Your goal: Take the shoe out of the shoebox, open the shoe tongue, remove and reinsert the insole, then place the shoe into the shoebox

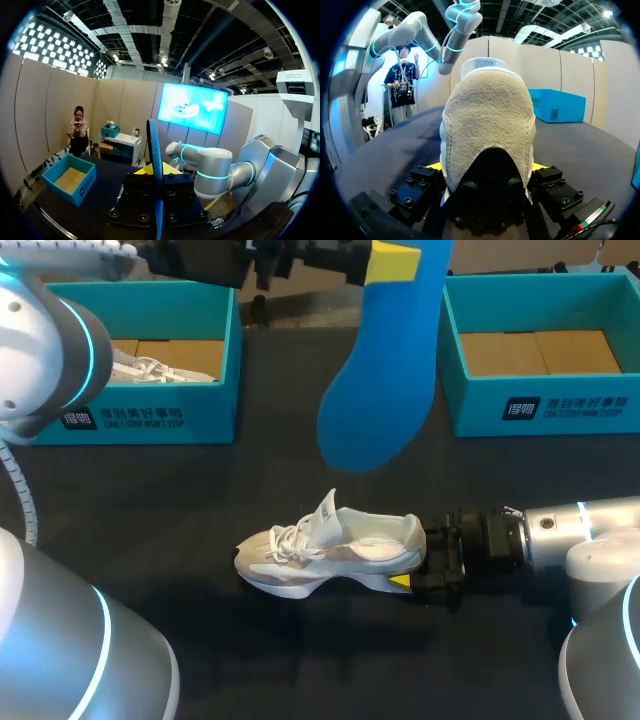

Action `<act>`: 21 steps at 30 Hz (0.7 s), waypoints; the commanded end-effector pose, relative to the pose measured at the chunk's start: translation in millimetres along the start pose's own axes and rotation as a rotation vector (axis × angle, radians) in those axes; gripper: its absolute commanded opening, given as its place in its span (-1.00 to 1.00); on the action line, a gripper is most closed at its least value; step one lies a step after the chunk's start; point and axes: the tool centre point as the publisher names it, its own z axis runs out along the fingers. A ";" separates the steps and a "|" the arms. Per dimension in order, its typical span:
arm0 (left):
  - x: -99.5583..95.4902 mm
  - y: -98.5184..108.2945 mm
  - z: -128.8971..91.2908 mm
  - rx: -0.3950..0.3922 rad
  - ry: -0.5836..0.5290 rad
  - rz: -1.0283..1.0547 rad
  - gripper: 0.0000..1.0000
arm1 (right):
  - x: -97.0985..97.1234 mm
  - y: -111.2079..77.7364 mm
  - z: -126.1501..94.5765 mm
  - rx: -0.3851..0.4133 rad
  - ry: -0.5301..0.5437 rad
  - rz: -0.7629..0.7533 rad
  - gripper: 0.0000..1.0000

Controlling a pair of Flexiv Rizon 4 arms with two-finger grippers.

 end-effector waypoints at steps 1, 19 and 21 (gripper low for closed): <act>0.0 -1.3 -1.5 -0.005 0.000 0.000 -1.00 | 0.6 1.7 0.6 0.005 0.000 0.001 -1.00; 24.7 -7.2 -26.2 0.088 0.037 0.055 -1.00 | 0.6 1.7 0.6 0.005 0.000 0.001 -1.00; 31.2 -6.2 -32.2 0.101 0.040 0.065 -1.00 | 0.6 1.7 0.6 0.005 0.000 0.001 -1.00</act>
